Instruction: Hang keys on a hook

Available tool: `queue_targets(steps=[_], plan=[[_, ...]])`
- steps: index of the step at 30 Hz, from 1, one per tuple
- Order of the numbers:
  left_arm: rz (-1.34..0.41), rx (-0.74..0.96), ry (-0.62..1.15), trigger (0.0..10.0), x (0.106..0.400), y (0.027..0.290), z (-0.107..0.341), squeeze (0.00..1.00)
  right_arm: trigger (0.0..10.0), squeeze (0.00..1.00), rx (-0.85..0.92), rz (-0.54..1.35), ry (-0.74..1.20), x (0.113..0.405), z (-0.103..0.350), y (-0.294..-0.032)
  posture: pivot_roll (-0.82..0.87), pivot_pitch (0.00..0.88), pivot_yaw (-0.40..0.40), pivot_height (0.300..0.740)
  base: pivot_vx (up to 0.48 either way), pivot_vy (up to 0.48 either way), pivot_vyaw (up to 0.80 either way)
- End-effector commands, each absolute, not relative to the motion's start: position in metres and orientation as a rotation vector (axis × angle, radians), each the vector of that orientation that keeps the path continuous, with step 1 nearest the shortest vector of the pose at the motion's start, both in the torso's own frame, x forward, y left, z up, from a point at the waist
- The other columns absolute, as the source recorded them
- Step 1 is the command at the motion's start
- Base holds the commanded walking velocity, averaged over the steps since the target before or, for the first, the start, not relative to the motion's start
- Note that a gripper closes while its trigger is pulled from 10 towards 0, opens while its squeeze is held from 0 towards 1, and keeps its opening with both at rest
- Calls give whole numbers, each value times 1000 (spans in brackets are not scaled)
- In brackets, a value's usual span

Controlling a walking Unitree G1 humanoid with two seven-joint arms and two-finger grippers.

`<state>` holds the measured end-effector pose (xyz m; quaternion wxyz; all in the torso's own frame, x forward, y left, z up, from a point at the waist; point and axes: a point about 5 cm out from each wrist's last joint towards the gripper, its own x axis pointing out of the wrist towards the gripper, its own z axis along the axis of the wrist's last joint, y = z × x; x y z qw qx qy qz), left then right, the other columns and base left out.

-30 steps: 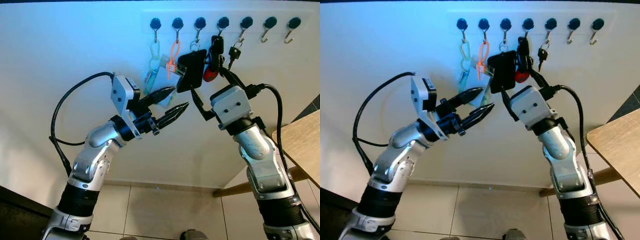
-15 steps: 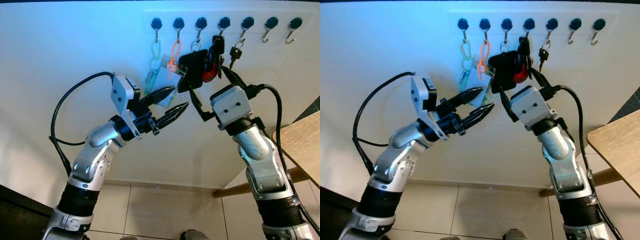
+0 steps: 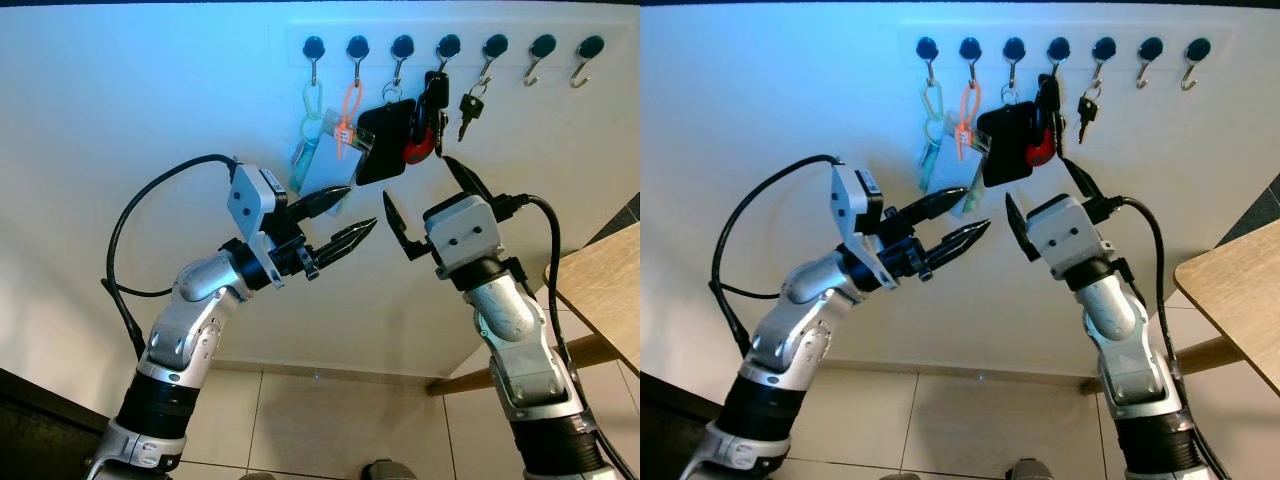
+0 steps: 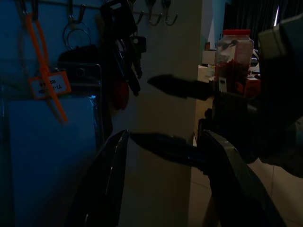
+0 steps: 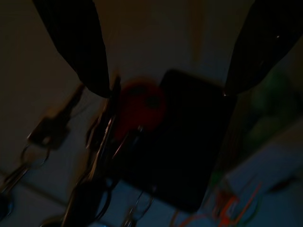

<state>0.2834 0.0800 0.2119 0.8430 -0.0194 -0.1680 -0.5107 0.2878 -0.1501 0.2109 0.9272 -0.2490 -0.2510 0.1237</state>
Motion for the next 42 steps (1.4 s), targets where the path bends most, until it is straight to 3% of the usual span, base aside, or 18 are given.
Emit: queue_targets(steps=[1, 11, 13, 22, 23, 33, 34, 35, 36, 37, 39, 42], plan=[[-1060, -22, -353, 10000, 287, 79, 210, 0, 10000, 0, -476, 239, -555, 290, 220, -149, 2, 79, 39, 740, 0, 0, 0], [-1034, -29, -371, 10000, 290, 80, 213, 0, 10000, 0, -396, 206, -570, 311, 235, -146, 6, 86, 34, 740, 0, 0, 0], [-1032, -29, -372, 10000, 289, 80, 213, 0, 10000, 1000, -356, 195, -563, 317, 237, -146, 12, 88, 30, 740, 0, 0, 0], [-1022, -29, -374, 10000, 289, 81, 213, 0, 10000, 957, -327, 219, -568, 322, 240, -140, 16, 91, 27, 740, 0, 0, 0], [-1020, -28, -374, 10000, 289, 81, 213, 0, 10000, 12, -321, 232, -571, 324, 241, -139, 16, 92, 27, 740, 0, 0, 0], [-1018, -27, -376, 10000, 289, 81, 213, 0, 10000, 0, -298, 254, -570, 330, 245, -138, 16, 91, 30, 740, 0, 0, 0], [-1018, -27, -377, 10000, 289, 81, 214, 0, 4980, 0, -293, 255, -571, 331, 246, -139, 16, 91, 30, 740, 0, 0, 0], [-1018, -27, -377, 10000, 289, 81, 214, 0, 4980, 0, -289, 257, -572, 331, 246, -139, 16, 91, 30, 740, 0, 0, 0], [-1017, -26, -378, 10000, 290, 81, 214, 0, 2392, 0, -287, 258, -573, 331, 247, -139, 16, 91, 30, 740, 0, 0, 0], [-1017, -27, -378, 10000, 290, 81, 214, 0, 1529, 0, -286, 258, -573, 331, 247, -139, 16, 92, 30, 740, 0, 0, 0], [-1017, -26, -378, 10000, 290, 81, 214, 0, 980, 0, -285, 260, -573, 331, 247, -139, 17, 93, 31, 740, 0, 0, 0], [-1017, -25, -378, 10000, 290, 81, 214, 0, 980, 0, -285, 260, -573, 331, 247, -139, 17, 93, 31, 740, 0, 0, 0]])
